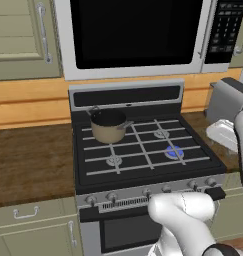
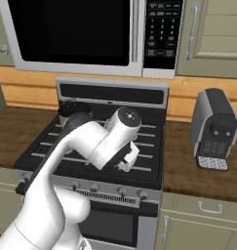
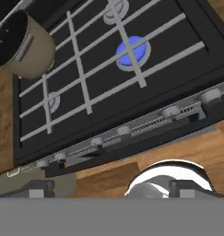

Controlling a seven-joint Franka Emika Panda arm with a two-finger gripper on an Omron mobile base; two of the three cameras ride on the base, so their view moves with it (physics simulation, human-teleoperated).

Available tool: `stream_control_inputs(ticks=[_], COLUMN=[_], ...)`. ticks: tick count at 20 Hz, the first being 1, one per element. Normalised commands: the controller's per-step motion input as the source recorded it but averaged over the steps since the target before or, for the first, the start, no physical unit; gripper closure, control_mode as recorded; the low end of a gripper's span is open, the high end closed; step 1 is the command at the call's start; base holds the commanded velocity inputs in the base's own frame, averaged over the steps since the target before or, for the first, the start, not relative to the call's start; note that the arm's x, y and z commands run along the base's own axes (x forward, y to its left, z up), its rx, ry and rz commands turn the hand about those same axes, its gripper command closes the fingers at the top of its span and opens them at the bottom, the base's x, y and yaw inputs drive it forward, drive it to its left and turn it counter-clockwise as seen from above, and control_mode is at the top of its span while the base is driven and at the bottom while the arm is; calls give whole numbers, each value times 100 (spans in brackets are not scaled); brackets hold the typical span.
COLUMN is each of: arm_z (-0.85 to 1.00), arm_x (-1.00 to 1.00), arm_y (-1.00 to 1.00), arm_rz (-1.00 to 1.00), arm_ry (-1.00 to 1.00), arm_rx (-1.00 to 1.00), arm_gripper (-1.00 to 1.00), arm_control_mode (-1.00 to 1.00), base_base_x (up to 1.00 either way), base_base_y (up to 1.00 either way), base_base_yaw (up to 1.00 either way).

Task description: Turn off the front right burner of the stove.

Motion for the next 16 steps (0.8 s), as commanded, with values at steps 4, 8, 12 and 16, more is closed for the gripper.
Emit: stream_control_inputs(ticks=[4,8,12,16], arm_z=[-71,-86,-74,-56], arm_x=[-99,-89,-26,0], arm_y=[-100,-100,-70,-30], arm_rz=[-26,-31,-29,-15], arm_ry=[0,0,-1,-6], arm_rx=[29,25,19,17], arm_gripper=[-100,-100,-100,-100], arm_control_mode=[-100,-100,-100,-100], base_base_x=[0,0,0,0], base_base_y=[0,0,0,0], base_base_yaw=[0,0,0,0])
